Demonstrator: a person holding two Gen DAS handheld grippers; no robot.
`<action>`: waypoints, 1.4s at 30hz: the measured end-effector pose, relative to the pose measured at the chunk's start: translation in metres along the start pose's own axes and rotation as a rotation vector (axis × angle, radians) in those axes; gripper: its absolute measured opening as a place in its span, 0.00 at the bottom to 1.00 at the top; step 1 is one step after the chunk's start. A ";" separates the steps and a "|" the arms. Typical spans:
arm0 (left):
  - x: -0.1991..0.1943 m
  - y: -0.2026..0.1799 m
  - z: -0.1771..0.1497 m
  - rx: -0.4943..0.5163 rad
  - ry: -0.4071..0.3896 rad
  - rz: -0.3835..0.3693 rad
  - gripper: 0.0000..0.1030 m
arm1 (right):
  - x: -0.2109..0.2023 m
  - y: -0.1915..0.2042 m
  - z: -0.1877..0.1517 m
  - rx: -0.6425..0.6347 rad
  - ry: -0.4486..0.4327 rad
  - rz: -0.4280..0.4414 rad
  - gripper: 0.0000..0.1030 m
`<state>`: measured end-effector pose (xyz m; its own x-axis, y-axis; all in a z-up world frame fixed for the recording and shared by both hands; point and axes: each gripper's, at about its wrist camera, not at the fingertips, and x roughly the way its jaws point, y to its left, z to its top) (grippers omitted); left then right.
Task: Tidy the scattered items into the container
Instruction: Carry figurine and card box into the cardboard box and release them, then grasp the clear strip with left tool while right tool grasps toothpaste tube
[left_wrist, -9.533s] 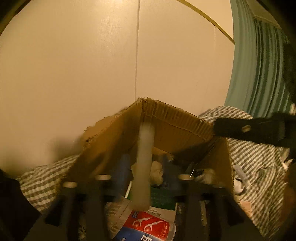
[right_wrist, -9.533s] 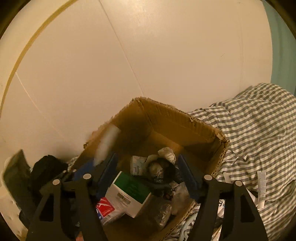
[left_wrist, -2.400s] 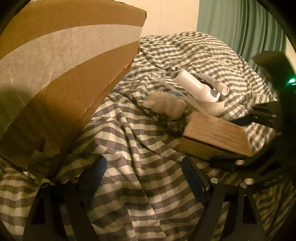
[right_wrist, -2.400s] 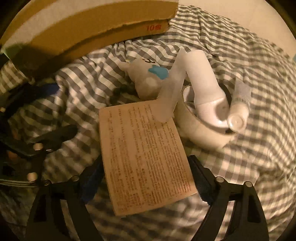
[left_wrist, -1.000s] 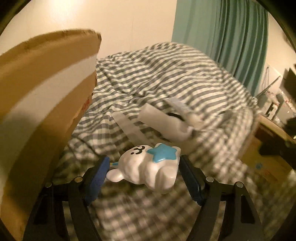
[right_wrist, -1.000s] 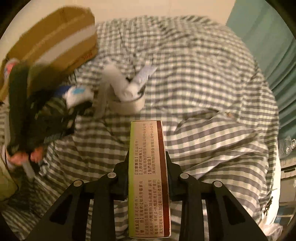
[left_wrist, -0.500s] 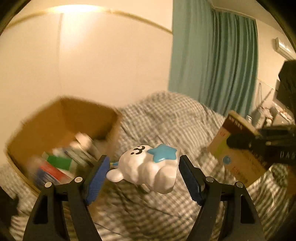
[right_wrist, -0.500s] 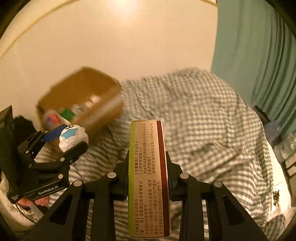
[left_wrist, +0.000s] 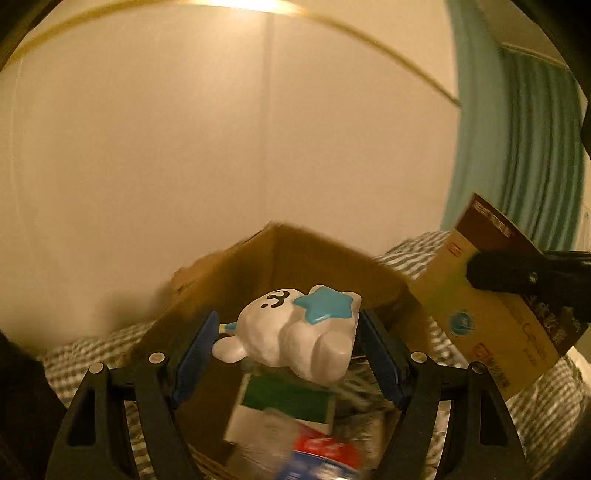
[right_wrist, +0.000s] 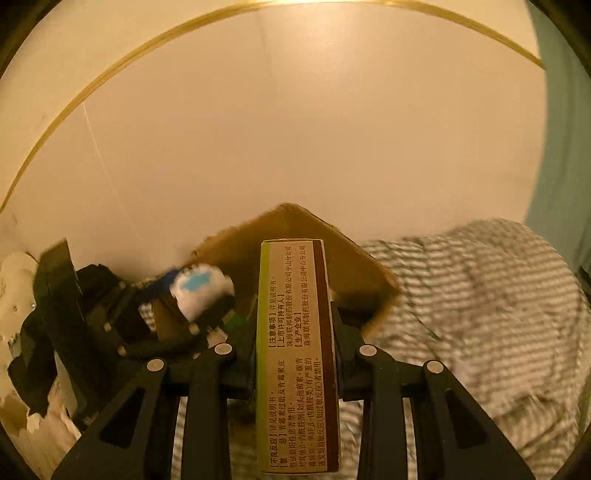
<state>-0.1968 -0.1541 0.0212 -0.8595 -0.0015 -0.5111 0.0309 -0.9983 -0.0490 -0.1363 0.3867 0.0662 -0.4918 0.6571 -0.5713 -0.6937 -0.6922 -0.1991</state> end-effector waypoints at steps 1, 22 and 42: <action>0.004 0.003 -0.001 -0.002 0.008 0.006 0.76 | 0.014 0.006 0.005 -0.009 0.006 0.008 0.28; -0.052 -0.020 -0.005 -0.005 -0.057 -0.096 1.00 | -0.036 -0.049 -0.027 0.075 0.003 -0.129 0.63; -0.004 -0.180 -0.153 0.332 -0.006 -0.084 1.00 | -0.051 -0.196 -0.156 0.221 0.187 -0.252 0.63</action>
<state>-0.1211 0.0347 -0.0997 -0.8550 0.0826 -0.5120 -0.2076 -0.9592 0.1918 0.1069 0.4428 0.0102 -0.2010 0.7189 -0.6654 -0.8875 -0.4211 -0.1869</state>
